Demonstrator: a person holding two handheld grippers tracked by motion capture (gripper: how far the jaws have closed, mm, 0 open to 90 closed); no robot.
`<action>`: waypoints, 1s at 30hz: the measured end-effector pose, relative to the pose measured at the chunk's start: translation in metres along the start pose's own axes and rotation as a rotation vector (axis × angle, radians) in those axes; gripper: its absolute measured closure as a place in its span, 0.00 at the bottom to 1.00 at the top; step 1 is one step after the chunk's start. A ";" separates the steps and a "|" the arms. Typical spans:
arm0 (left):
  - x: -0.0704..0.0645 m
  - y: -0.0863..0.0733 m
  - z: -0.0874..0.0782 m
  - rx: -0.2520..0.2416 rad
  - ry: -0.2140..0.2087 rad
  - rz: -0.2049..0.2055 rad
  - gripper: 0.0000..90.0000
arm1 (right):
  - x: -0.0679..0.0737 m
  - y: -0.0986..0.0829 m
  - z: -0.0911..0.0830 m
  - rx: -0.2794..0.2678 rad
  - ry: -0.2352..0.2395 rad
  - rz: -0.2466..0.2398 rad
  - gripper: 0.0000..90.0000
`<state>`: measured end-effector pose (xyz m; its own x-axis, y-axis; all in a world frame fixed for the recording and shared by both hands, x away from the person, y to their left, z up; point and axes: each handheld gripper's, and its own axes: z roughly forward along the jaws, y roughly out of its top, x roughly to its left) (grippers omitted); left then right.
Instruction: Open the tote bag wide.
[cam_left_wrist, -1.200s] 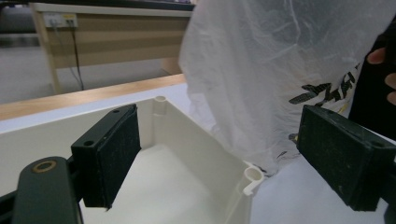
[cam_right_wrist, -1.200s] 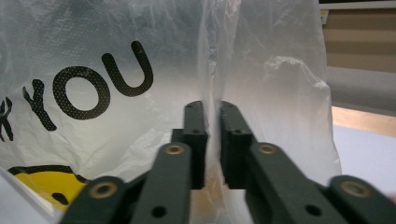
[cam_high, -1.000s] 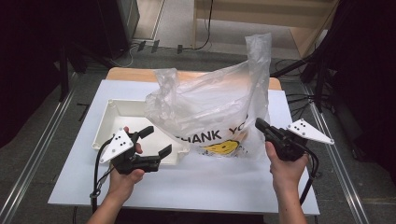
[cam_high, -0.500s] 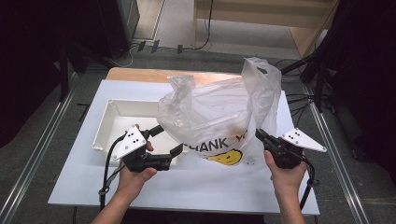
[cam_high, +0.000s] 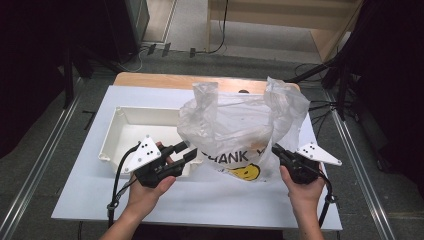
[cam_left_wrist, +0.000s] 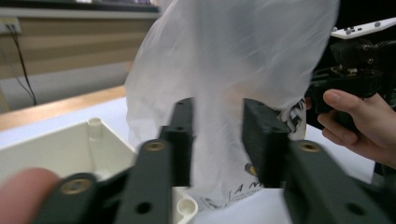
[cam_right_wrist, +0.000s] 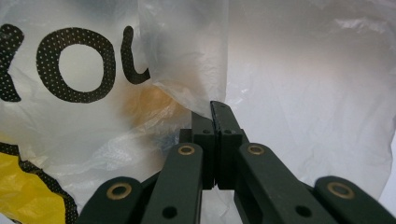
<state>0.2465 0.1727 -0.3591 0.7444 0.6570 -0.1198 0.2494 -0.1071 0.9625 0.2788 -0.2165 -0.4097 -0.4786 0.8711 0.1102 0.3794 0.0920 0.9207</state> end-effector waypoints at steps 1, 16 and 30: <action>0.002 -0.002 0.001 0.011 -0.008 -0.001 0.86 | -0.001 -0.001 0.000 0.006 -0.004 0.003 1.00; 0.000 -0.021 0.020 0.118 -0.037 0.014 1.00 | -0.003 0.010 -0.013 -0.118 0.028 0.036 0.41; -0.007 -0.029 0.030 0.157 -0.055 0.019 1.00 | 0.027 0.052 -0.025 -0.150 -0.004 -0.004 0.88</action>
<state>0.2525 0.1486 -0.3937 0.7815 0.6125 -0.1190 0.3253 -0.2372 0.9154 0.2654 -0.2006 -0.3496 -0.4764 0.8729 0.1052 0.2546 0.0224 0.9668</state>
